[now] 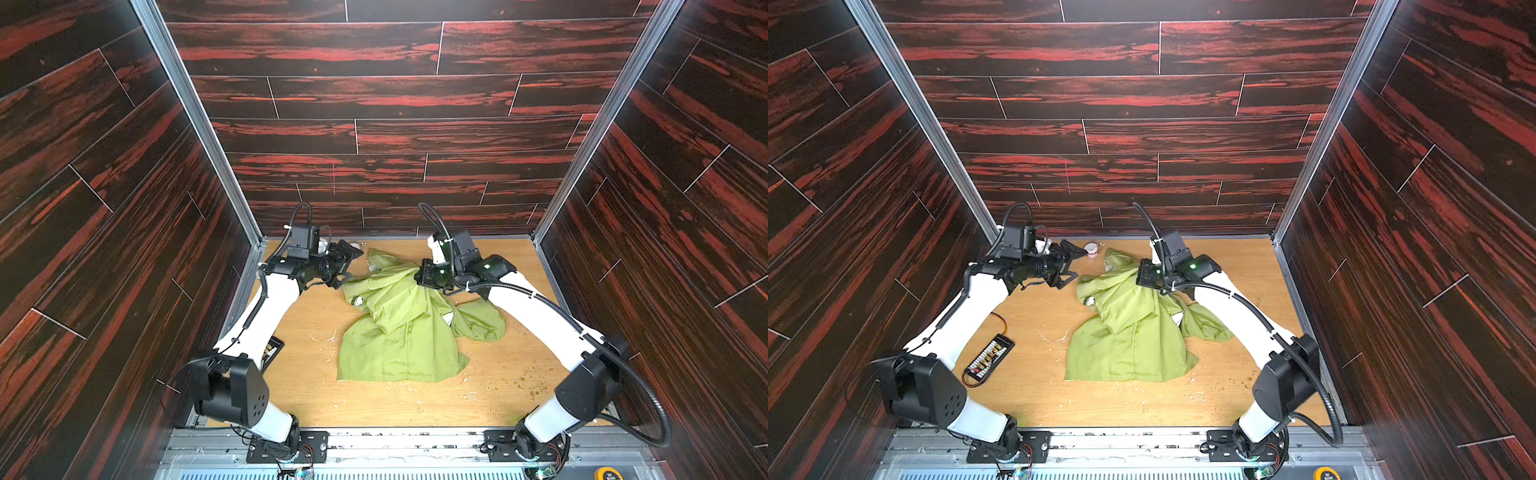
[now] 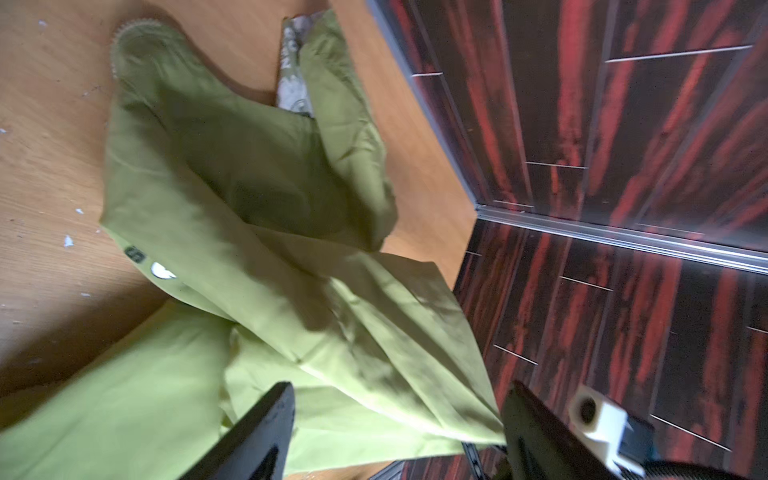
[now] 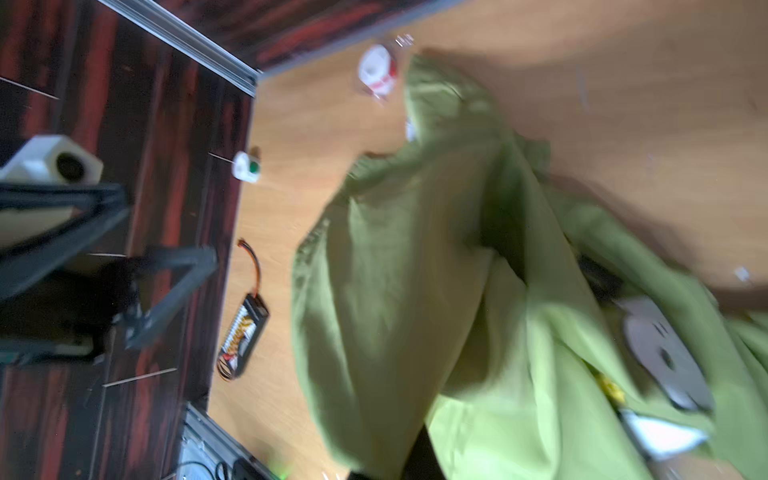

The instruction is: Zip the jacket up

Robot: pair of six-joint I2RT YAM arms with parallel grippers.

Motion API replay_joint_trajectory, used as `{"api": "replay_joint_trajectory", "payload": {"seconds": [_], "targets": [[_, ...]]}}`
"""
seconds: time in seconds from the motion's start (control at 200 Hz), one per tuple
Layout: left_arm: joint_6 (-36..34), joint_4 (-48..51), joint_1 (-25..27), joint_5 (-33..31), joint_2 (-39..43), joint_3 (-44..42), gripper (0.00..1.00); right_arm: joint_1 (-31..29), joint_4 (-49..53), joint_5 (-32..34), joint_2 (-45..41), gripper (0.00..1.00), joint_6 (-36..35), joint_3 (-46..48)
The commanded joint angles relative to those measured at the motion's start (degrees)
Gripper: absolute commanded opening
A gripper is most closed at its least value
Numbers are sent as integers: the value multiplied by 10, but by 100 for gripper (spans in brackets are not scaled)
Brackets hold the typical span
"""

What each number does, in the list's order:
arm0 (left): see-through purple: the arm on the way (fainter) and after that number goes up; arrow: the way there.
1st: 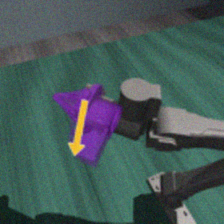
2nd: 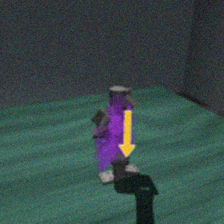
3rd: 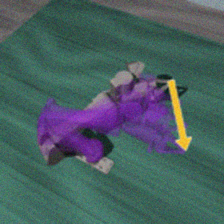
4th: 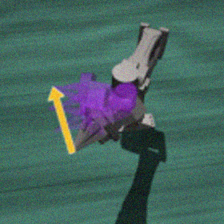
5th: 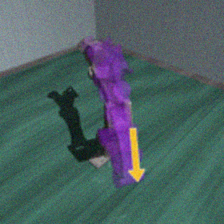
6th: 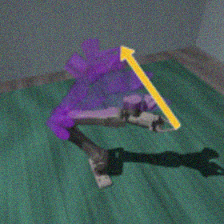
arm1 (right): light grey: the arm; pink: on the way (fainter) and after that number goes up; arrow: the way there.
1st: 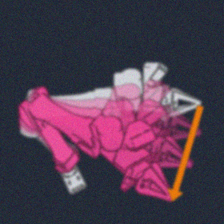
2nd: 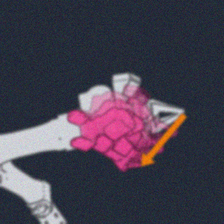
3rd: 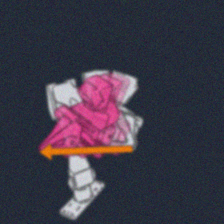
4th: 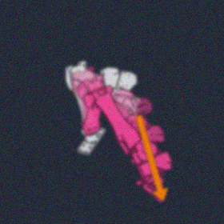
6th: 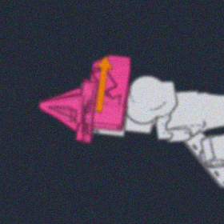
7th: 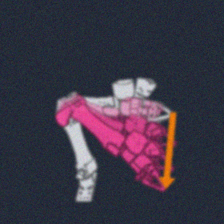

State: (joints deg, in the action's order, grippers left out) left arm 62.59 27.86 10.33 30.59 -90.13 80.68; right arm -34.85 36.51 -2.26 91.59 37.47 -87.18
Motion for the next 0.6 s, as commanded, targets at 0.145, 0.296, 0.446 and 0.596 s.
{"api": "replay_joint_trajectory", "payload": {"seconds": [0.145,0.296,0.446,0.596], "targets": [[-17,5,-1,27,-78,-10,82,28,27,3,-43,0,4,54],[-8,2,-1,19,-71,-54,82,28,28,-4,-31,0,5,52],[30,-56,-2,21,-76,-107,83,29,32,6,-35,0,4,56],[43,-104,-2,18,-125,-102,83,29,34,2,-37,0,5,63]]}}
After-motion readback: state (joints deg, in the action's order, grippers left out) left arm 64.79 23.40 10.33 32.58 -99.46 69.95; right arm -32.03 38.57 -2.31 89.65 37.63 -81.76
